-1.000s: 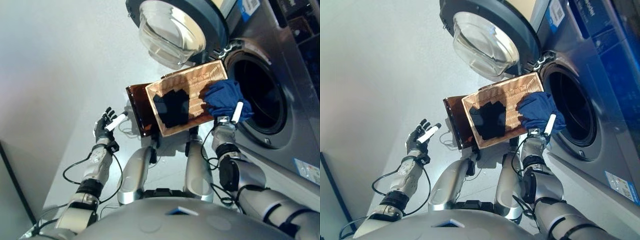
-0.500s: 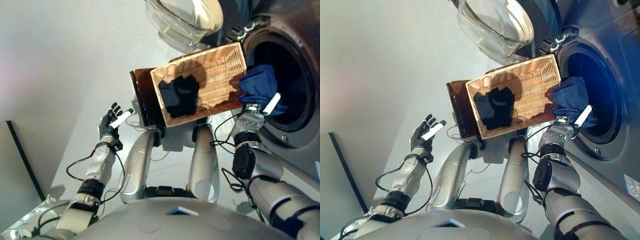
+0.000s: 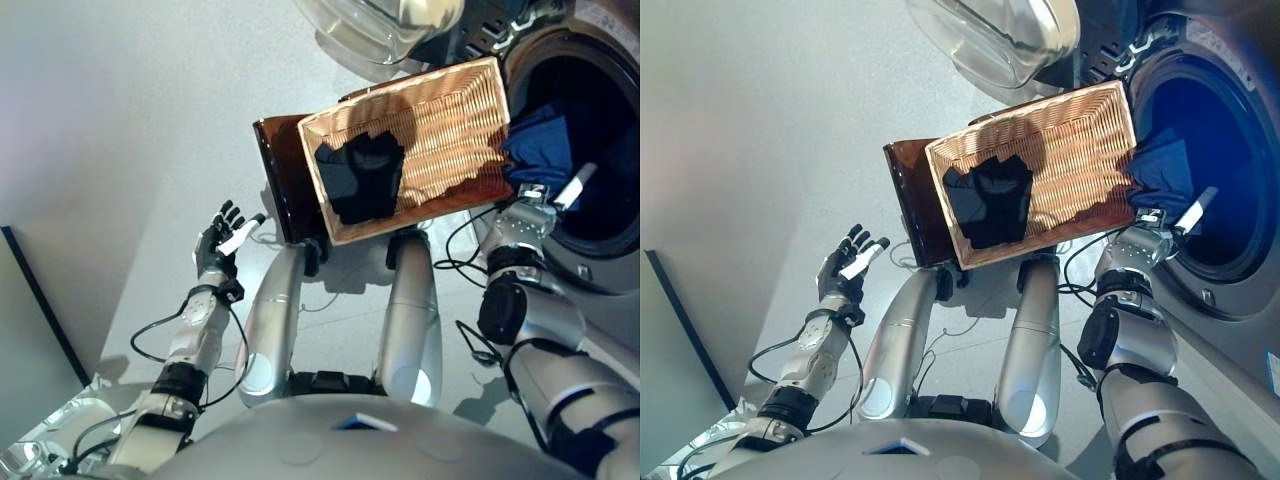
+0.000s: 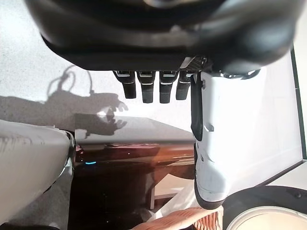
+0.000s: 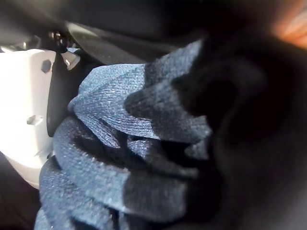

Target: Pick up the clothes and place them into the washing machine

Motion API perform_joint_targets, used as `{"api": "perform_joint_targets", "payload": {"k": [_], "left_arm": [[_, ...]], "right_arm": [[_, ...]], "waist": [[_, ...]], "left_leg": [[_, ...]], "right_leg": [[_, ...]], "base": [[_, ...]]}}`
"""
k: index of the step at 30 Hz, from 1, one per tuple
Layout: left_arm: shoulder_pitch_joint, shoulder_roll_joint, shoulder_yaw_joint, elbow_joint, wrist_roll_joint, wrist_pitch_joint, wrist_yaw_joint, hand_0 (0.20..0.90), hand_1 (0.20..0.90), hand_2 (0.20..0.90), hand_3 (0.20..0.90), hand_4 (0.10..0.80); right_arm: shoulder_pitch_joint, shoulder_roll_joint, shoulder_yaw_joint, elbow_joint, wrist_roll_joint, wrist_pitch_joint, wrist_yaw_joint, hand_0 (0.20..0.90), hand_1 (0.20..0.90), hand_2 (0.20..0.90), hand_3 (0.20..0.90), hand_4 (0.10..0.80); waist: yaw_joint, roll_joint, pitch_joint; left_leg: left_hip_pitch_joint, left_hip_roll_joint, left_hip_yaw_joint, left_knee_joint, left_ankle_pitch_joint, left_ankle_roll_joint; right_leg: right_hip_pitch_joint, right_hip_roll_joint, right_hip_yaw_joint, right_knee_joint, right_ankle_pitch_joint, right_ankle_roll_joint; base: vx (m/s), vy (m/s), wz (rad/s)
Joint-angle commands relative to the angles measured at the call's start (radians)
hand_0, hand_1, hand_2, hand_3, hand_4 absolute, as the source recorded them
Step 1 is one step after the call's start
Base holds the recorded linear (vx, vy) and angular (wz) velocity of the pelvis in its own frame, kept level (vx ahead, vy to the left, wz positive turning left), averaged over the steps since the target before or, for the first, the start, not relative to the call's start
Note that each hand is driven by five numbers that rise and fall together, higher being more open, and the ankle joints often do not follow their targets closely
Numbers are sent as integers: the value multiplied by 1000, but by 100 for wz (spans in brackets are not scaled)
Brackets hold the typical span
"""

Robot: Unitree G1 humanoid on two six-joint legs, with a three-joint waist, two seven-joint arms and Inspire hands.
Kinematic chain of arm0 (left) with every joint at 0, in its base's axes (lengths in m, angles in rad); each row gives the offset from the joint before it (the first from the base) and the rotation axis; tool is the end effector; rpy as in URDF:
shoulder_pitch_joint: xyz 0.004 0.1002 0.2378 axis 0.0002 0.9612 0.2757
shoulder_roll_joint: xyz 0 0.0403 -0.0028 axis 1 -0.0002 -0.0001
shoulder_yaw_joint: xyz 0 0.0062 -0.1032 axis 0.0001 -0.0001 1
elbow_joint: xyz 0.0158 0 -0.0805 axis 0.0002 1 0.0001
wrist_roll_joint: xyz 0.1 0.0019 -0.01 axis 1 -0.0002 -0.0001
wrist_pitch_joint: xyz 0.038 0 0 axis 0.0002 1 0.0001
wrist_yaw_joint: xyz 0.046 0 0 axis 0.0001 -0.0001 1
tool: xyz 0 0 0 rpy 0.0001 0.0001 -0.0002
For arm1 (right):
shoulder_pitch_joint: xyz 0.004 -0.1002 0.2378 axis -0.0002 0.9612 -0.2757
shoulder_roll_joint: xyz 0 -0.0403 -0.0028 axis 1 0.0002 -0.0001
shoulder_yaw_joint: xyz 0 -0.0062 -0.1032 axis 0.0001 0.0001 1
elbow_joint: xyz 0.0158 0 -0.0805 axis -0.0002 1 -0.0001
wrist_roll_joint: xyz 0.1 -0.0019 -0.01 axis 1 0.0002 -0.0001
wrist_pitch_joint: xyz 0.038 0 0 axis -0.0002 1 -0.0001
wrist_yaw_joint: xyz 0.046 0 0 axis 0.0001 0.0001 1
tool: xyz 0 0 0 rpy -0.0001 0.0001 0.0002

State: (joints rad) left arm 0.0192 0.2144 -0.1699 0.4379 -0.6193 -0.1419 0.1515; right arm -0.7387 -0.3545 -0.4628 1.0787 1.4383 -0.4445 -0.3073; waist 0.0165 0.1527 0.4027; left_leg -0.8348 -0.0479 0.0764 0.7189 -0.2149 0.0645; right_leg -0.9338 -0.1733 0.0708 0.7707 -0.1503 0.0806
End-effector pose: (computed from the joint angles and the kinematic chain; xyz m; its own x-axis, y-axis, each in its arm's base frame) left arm 0.1770 0.1798 -0.0319 0.9112 0.1362 -0.3887 -0.2563 0.9262 -0.2764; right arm 0.2970 -0.2844 0.0712 0.5412 -0.7029 -0.4616 0.4796 -0.1928 0.8560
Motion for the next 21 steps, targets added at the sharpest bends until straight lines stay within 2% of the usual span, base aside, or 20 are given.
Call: {"api": "perform_joint_targets", "payload": {"k": [1, 10, 16, 21], "left_arm": [[61, 74, 37, -72, -8, -82, 4, 900, 900, 900, 900, 800], [62, 91, 42, -89, -13, -95, 22, 900, 900, 900, 900, 800], [80, 102, 49, -94, -9, -96, 23, 900, 900, 900, 900, 800], [90, 107, 46, -120, -15, -99, 21, 900, 900, 900, 900, 800]], "right_arm": [[7, -115, 12, -63, -71, -82, 2, 200, 200, 200, 200, 300], [-68, -223, -16, -105, -77, -148, -58, 200, 200, 200, 200, 300], [-131, -300, 0, -71, -103, -130, -105, 200, 200, 200, 200, 300], [-152, -330, 10, -70, -111, -126, -120, 200, 200, 200, 200, 300]], "waist": [[10, 1, -73], [18, 17, -89], [30, 37, -92], [31, 43, -87]], "left_leg": [[24, -9, 16, 60, -97, -44], [-16, -19, 18, 62, -91, -43], [-38, -22, 29, 75, -97, -35], [-58, -18, 31, 104, -108, -33]], "right_leg": [[28, 36, -15, -9, -14, -35], [-16, 37, -5, 5, -11, -35], [-48, 33, 8, 25, -14, -35], [-65, 35, 11, 49, -25, -36]], "base": [[0, 0, 0], [-3, 10, 2], [-4, 8, -2], [0, 0, 0]]}}
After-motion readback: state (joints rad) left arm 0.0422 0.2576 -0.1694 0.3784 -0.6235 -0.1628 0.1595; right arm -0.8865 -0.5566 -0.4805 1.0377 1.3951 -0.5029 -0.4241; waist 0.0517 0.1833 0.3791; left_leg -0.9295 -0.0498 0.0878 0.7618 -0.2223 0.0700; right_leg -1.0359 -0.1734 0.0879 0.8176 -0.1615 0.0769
